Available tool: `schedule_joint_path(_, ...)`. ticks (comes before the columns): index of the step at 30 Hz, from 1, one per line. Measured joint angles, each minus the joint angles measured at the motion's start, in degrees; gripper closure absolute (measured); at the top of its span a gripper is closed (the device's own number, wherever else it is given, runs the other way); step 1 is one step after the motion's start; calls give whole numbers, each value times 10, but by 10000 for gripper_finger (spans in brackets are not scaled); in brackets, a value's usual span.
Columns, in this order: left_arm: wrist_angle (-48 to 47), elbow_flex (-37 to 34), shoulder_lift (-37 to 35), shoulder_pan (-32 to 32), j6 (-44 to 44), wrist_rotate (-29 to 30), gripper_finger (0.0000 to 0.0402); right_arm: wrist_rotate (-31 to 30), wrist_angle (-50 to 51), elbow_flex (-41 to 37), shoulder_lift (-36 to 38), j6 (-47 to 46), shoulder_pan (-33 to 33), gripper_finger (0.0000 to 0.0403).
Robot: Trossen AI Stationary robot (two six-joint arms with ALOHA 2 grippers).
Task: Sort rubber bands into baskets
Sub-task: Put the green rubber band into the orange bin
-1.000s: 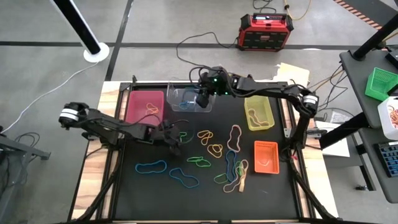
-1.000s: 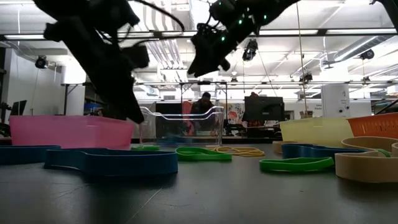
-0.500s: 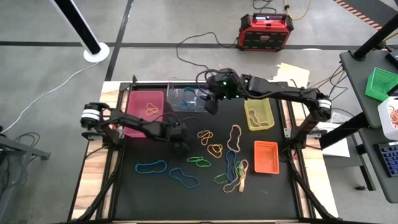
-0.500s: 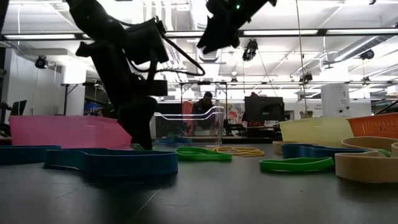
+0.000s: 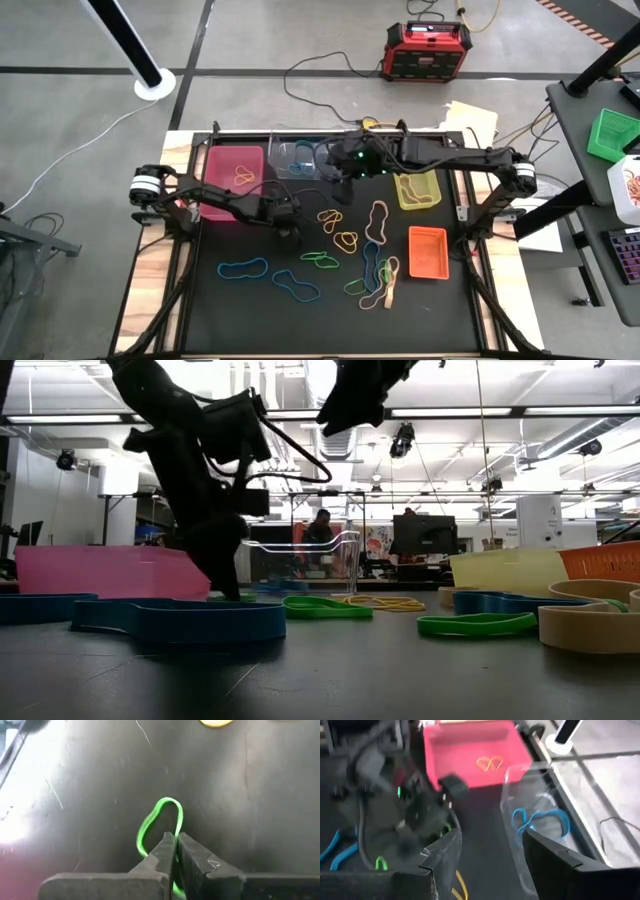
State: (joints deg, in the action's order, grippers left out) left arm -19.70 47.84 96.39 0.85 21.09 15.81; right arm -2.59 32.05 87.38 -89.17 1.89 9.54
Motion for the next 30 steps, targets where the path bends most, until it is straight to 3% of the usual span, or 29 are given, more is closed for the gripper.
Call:
schedule_joint_path(8,14,-10,-146,35,-71,-28,401,0,-21,-64,0,7,-53,197)
schedule_joint_path(15,64,-35,-255,42,-90,-61,402,0,-264,-202,-2,53,-111,197)
schedule_joint_path(20,67,-37,-277,44,-92,-63,402,-1,-434,-261,-7,89,-129,197)
schedule_joint_path(30,80,-16,-252,44,-97,-90,402,-40,-470,-229,-74,207,-133,197)
